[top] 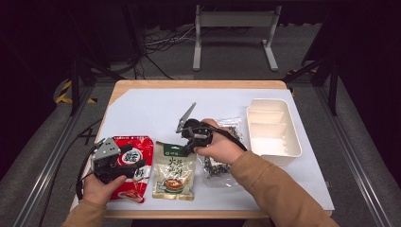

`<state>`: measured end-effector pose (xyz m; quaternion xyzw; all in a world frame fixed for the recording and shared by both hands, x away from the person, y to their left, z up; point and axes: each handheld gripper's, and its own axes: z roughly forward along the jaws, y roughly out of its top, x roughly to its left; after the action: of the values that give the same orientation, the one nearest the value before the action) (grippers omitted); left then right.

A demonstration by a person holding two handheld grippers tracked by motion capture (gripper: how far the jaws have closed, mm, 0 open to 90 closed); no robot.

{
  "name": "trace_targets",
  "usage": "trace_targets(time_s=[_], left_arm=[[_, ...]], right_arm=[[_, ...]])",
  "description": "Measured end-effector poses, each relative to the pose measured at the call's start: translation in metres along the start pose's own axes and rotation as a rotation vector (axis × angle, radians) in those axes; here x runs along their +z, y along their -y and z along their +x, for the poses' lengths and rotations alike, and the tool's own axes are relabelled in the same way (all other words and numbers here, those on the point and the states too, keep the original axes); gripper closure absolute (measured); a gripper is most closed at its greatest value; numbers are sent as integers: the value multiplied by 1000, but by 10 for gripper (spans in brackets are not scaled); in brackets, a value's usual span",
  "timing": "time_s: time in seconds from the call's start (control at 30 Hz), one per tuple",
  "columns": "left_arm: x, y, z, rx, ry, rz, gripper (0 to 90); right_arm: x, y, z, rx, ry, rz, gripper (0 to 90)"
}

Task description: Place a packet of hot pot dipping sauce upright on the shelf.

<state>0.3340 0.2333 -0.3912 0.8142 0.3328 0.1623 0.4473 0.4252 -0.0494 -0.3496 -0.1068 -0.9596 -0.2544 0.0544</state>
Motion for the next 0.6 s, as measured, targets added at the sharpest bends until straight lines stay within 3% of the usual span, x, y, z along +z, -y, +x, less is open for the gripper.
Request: trace_targets(time_s=[0.23, 0.6], left_arm=[[0, 0, 0, -2, -4, 0, 258], [-1, 1, 1, -7, -11, -6, 258]], right_arm=[[-19, -9, 25, -50, -2, -9, 899], [-43, -13, 44, -97, -19, -54, 899]])
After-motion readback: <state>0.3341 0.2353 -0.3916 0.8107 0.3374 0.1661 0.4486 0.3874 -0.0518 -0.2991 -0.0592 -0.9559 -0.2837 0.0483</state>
